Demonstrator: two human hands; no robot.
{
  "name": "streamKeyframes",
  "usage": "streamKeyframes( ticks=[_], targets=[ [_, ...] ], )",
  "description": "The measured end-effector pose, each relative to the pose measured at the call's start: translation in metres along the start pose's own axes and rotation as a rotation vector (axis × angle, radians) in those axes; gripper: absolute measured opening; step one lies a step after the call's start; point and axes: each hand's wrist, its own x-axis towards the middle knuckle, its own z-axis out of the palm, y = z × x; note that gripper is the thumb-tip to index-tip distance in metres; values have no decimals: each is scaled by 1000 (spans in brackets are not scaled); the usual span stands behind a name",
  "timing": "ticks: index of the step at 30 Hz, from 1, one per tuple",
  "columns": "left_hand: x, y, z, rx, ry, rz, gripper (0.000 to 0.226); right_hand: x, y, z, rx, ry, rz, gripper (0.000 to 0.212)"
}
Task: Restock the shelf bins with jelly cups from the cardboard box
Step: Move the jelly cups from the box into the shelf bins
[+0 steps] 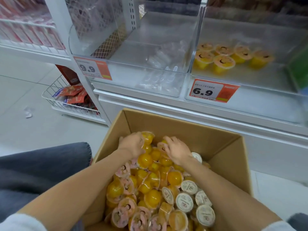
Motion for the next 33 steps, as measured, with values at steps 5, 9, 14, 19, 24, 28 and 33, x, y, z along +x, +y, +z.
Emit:
streamKeyframes(
  ticks=[5,9,14,19,24,28,33],
  targets=[
    [-27,70,-35,-223,115,211,73,-57,26,-106,562,38,199,30],
    [-55,141,-72,-162,320,363,71,-95,42,-181,544,264,202,31],
    [-70,212,-138,-186,606,533,67,-116,63,-273,598,610,164,26],
    [-40,279,-201,-281,723,634,61,-100,96,-337,668,857,260,35],
    [38,327,-213,-88,525,567,73,-46,145,-356,684,751,591,30],
    [98,341,-192,76,329,554,80,-8,172,-337,832,480,713,10],
    [138,330,-178,58,131,537,81,10,190,-327,940,382,696,35]
  ],
)
